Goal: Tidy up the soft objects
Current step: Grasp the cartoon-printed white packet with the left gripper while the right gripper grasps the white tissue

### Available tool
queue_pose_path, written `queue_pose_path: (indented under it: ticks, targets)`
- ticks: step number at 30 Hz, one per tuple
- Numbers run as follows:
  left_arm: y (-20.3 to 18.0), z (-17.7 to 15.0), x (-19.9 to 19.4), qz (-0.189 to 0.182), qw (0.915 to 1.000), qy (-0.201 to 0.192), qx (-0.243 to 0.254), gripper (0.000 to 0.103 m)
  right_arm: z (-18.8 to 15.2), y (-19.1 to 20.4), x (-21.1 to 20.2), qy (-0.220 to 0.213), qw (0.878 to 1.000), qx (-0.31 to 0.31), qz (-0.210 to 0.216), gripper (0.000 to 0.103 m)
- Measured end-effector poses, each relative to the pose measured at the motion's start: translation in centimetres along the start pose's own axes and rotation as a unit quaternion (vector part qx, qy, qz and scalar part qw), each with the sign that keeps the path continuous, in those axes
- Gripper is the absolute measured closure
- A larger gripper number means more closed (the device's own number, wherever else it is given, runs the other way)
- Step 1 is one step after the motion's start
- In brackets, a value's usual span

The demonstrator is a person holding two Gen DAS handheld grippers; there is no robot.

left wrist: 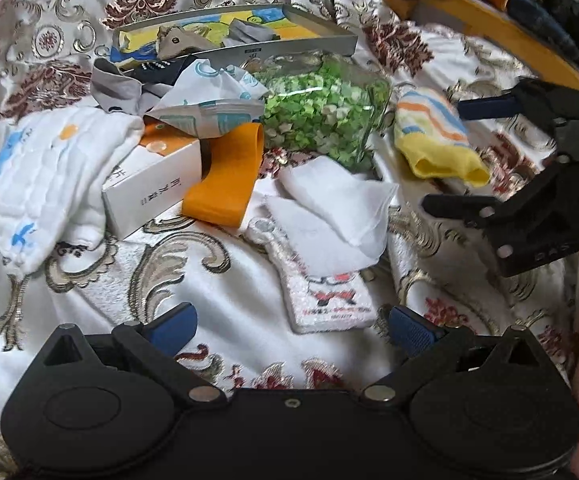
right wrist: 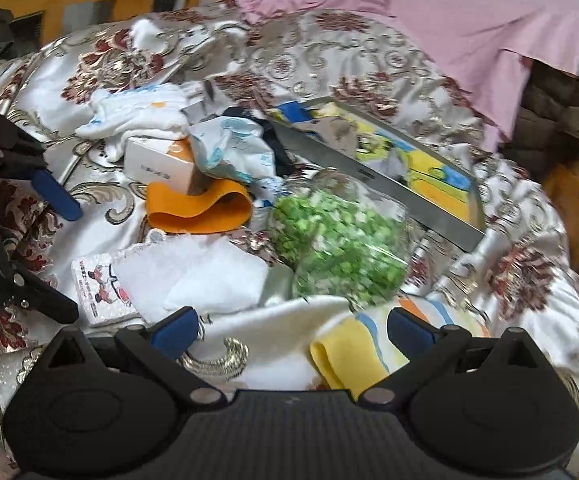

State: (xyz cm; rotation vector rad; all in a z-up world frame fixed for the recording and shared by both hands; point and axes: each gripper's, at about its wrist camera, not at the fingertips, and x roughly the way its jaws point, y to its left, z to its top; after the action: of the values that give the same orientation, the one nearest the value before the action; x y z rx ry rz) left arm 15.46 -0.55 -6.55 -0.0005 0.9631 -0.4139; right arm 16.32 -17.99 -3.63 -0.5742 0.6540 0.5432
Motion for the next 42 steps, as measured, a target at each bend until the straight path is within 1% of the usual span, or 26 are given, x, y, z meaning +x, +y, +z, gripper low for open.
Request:
queue_pose_path:
  ticks: [3, 6, 9, 12, 16, 18, 19, 20, 23, 27, 31, 33, 35, 36, 40, 42]
  targets:
    - [0.3, 0.3, 0.3, -0.023, 0.9997, 0.000, -0.008, 0.001, 0.9, 0.1, 1.0, 0.015, 0.999, -0.035, 0.029, 0.001]
    - [0.2, 0.4, 0.5, -0.040, 0.9992, -0.002, -0.001, 0.001, 1.7, 0.5, 1.9, 0.028, 0.995, -0.079, 0.057, 0.001]
    - [-0.1, 0.4, 0.7, -0.057, 0.9983, 0.001, 0.009, 0.004, 2.4, 1.0, 2.6, 0.039, 0.991, -0.110, 0.072, 0.001]
    - [-0.1, 0.5, 0.9, -0.070, 0.9975, 0.002, 0.014, 0.007, 3.1, 1.3, 3.3, 0.049, 0.987, -0.129, 0.084, 0.002]
    - [0.5, 0.6, 0.8, -0.087, 0.9962, 0.000, 0.000, 0.009, 3.6, 2.0, 4.1, 0.060, 0.981, -0.152, 0.101, 0.002]
    - [0.9, 0.7, 0.9, -0.094, 0.9956, -0.002, -0.009, 0.015, 3.7, 2.2, 4.6, 0.068, 0.978, -0.163, 0.110, 0.003]
    - [1.0, 0.7, 0.9, -0.097, 0.9951, -0.002, -0.015, 0.020, 3.8, 2.3, 4.8, 0.072, 0.976, -0.168, 0.114, 0.004]
    - [1.2, 0.8, 0.9, -0.101, 0.9947, -0.001, -0.020, 0.023, 3.8, 2.4, 5.1, 0.077, 0.975, -0.173, 0.118, 0.004]
    - [2.0, 0.8, 1.2, -0.123, 0.9909, 0.002, -0.054, 0.026, 4.1, 2.7, 5.8, 0.087, 0.971, -0.182, 0.128, 0.007]
    - [3.0, 0.9, 1.6, -0.140, 0.9854, 0.002, -0.097, 0.030, 4.3, 2.8, 6.7, 0.095, 0.967, -0.190, 0.138, 0.008]
    - [3.8, 0.8, 2.0, -0.149, 0.9806, 0.004, -0.127, 0.043, 4.5, 2.5, 7.6, 0.110, 0.963, -0.186, 0.161, 0.010]
    - [4.0, 0.7, 2.2, -0.148, 0.9798, 0.005, -0.135, 0.047, 4.7, 2.2, 8.1, 0.119, 0.960, -0.184, 0.176, 0.011]
    - [4.3, 0.7, 2.3, -0.146, 0.9795, 0.004, -0.139, 0.054, 4.8, 1.8, 8.5, 0.127, 0.956, -0.183, 0.191, 0.012]
    - [4.4, 0.7, 2.4, -0.145, 0.9792, 0.004, -0.142, 0.056, 4.9, 1.6, 8.8, 0.131, 0.954, -0.182, 0.198, 0.013]
    - [5.0, 0.6, 2.8, -0.151, 0.9763, 0.012, -0.155, 0.077, 5.2, 1.3, 9.3, 0.143, 0.943, -0.205, 0.222, 0.016]
    - [4.9, 0.6, 3.1, -0.156, 0.9750, 0.019, -0.156, 0.078, 5.4, 1.5, 9.5, 0.154, 0.936, -0.218, 0.228, 0.018]
